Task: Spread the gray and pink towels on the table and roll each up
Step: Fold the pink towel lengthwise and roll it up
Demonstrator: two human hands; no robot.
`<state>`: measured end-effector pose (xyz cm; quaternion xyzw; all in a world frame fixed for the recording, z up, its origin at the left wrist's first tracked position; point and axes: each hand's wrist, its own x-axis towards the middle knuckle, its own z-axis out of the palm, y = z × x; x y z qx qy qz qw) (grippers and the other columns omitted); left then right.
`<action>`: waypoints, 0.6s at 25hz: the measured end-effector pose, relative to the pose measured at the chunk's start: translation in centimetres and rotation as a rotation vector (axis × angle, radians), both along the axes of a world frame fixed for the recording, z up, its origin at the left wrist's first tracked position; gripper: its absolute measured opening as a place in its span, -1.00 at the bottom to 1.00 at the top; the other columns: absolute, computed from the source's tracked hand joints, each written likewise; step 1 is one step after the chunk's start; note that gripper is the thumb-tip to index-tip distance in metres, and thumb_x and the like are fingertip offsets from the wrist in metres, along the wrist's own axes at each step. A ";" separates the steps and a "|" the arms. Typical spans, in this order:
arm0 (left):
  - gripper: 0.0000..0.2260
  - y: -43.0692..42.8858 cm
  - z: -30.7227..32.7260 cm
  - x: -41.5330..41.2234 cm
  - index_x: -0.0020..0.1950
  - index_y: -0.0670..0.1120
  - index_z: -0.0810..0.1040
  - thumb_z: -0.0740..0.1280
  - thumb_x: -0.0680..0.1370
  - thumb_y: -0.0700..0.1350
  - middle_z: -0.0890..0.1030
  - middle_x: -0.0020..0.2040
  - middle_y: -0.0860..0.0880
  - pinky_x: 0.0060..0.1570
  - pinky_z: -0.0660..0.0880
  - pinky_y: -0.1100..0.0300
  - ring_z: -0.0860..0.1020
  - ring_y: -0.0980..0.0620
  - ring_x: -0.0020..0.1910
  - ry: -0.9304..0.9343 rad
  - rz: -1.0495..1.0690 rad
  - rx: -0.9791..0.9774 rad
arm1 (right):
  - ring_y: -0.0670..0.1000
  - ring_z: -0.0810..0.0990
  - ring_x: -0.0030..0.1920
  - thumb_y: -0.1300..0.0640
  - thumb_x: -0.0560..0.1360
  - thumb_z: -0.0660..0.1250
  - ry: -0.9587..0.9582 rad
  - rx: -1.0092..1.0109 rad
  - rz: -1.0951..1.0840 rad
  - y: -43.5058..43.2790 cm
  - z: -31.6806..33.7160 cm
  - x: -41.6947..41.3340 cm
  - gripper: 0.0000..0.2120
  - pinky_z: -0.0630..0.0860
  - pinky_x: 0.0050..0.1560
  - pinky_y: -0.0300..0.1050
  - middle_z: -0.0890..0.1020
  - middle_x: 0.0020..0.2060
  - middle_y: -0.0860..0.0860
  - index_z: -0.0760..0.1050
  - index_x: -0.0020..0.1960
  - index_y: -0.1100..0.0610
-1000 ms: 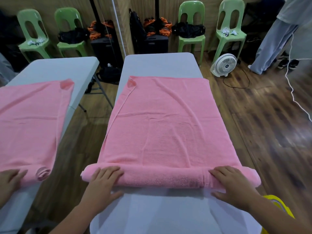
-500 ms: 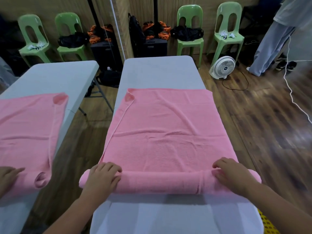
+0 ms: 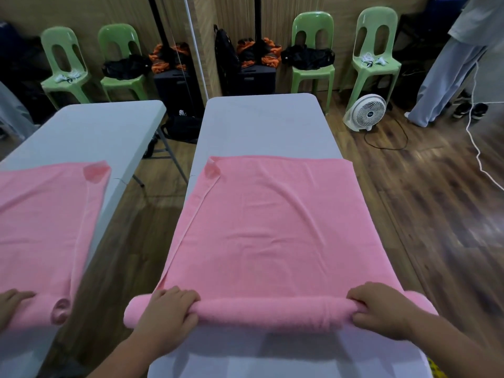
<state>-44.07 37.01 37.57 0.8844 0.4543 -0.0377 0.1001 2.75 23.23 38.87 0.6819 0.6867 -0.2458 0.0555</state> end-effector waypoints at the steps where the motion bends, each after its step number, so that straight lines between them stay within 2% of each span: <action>1: -0.81 0.1 0.3 -0.2 -0.02 0.17 0.47 0.21 0.40 0.11 0.57 -0.21 0.15 -0.07 0.42 0.04 0.52 0.06 -0.16 0.014 -0.029 -0.023 | -0.07 0.50 -0.18 -0.21 0.27 0.18 0.040 -0.057 -0.003 0.4 0.4 0.5 -0.71 0.44 -0.11 -0.08 0.58 -0.25 -0.14 0.48 -0.17 -0.05; 3: -0.74 1.0 0.6 -0.1 0.07 0.18 0.49 0.16 0.43 0.15 0.59 -0.12 0.14 -0.01 0.39 0.03 0.53 0.06 -0.08 0.007 -0.016 -0.085 | -0.14 0.53 -0.13 -0.19 0.33 0.21 0.077 -0.059 -0.056 1.4 0.4 1.2 -0.74 0.45 -0.04 -0.16 0.61 -0.18 -0.21 0.54 -0.09 -0.11; 5: -0.73 2.2 0.3 0.0 0.13 0.19 0.49 0.14 0.50 0.17 0.59 -0.02 0.20 -0.01 0.39 0.06 0.53 0.11 -0.03 -0.037 0.058 -0.057 | -0.14 0.53 -0.11 -0.09 0.41 0.25 0.073 0.055 -0.151 2.1 -0.4 1.4 -0.81 0.45 -0.03 -0.18 0.63 -0.13 -0.21 0.57 -0.06 -0.10; 9: -0.68 2.0 -1.4 -0.6 0.17 0.18 0.51 0.08 0.56 0.21 0.60 0.03 0.18 -0.07 0.48 0.05 0.55 0.08 -0.02 -0.017 0.051 0.021 | -0.12 0.50 -0.14 -0.12 0.46 0.18 0.076 0.095 -0.201 1.8 -1.8 1.1 -0.91 0.48 -0.08 -0.11 0.59 -0.17 -0.17 0.45 -0.16 -0.20; 12: -0.66 2.5 -0.9 -0.2 0.19 0.18 0.53 0.10 0.54 0.22 0.59 0.07 0.19 0.00 0.48 0.03 0.55 0.08 0.05 -0.019 0.062 0.012 | -0.13 0.47 -0.10 -0.24 0.47 0.07 0.038 0.087 -0.193 1.8 -1.9 1.1 -0.78 0.48 -0.06 -0.12 0.54 -0.15 -0.20 0.44 -0.11 -0.20; 15: -0.61 5.8 -0.2 4.3 0.27 0.11 0.54 0.14 0.54 0.20 0.61 0.16 0.12 0.10 0.51 -0.03 0.55 0.02 0.15 -0.120 0.017 0.071 | -0.11 0.47 0.06 -0.19 0.54 0.17 0.030 0.157 -0.207 5.5 -1.1 0.2 -0.73 0.46 0.05 -0.13 0.56 0.05 -0.18 0.52 0.11 -0.11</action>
